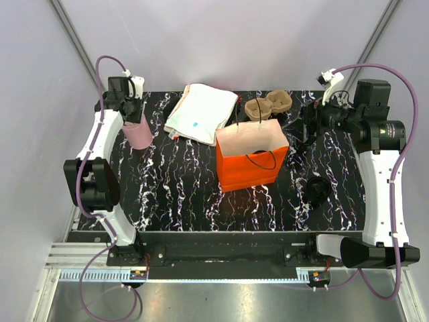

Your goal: Pack the takeout coffee

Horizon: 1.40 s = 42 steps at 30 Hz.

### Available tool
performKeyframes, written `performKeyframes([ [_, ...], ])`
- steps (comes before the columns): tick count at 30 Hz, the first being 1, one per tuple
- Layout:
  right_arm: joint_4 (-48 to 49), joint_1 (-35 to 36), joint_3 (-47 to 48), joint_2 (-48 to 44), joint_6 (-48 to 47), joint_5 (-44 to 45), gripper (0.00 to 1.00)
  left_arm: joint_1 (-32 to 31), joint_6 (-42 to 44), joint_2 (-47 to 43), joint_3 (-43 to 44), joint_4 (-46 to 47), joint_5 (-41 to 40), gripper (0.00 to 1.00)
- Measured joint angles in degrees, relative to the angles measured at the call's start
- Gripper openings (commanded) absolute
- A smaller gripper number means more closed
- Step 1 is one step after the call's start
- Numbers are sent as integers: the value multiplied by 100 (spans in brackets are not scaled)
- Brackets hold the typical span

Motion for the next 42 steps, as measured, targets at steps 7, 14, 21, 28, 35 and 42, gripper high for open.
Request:
performKeyframes([
  [7, 0, 0, -4, 0, -2, 0, 100, 2, 4, 24, 2, 2, 0, 23],
  [14, 2, 0, -9, 0, 0, 0, 100, 2, 4, 24, 2, 4, 0, 15],
  [21, 2, 0, -11, -2, 0, -2, 100, 2, 4, 24, 39, -2, 0, 9],
  [28, 2, 0, -11, -2, 0, -4, 100, 2, 0, -37, 184, -72, 2, 8],
  [35, 2, 0, -11, -2, -2, -59, 100, 2, 0, -332, 437, -221, 0, 8],
  [42, 2, 0, -13, -11, 0, -103, 100, 2, 4, -785, 728, -487, -17, 8],
])
